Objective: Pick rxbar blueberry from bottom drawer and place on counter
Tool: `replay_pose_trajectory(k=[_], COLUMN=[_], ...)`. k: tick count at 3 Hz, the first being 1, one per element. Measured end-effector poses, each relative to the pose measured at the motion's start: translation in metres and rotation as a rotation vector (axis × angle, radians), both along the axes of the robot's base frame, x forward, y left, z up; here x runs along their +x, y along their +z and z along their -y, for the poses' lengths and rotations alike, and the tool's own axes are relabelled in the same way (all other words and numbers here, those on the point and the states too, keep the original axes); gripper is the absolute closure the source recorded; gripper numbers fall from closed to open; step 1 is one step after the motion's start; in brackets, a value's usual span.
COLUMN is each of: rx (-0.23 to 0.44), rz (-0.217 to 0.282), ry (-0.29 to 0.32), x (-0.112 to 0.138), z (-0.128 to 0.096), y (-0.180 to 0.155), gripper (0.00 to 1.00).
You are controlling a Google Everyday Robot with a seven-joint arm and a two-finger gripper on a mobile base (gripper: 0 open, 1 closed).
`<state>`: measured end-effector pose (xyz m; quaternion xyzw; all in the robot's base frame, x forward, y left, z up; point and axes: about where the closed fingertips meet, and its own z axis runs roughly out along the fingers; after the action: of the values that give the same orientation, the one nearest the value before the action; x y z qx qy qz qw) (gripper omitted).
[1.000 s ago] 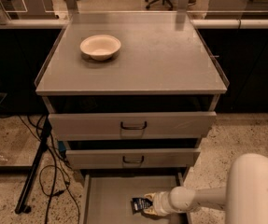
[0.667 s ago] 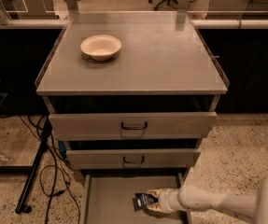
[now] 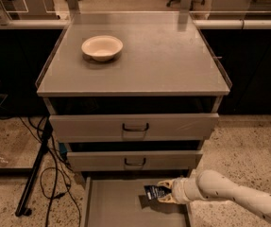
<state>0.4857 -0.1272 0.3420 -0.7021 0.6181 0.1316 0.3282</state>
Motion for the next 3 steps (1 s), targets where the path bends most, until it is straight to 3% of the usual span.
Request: replay_pose_trajectory(k=[1,2,3], rx=[0.005,0.034,0.086], rz=[-0.005,0.041,0.154], ry=[0.013,0.056,0.122], x=[0.001,-0.019,-0.068], z=[-0.003,-0.005,0.009], y=[0.003,0.04,0.124], gripper=[1.0,1.0,1.0])
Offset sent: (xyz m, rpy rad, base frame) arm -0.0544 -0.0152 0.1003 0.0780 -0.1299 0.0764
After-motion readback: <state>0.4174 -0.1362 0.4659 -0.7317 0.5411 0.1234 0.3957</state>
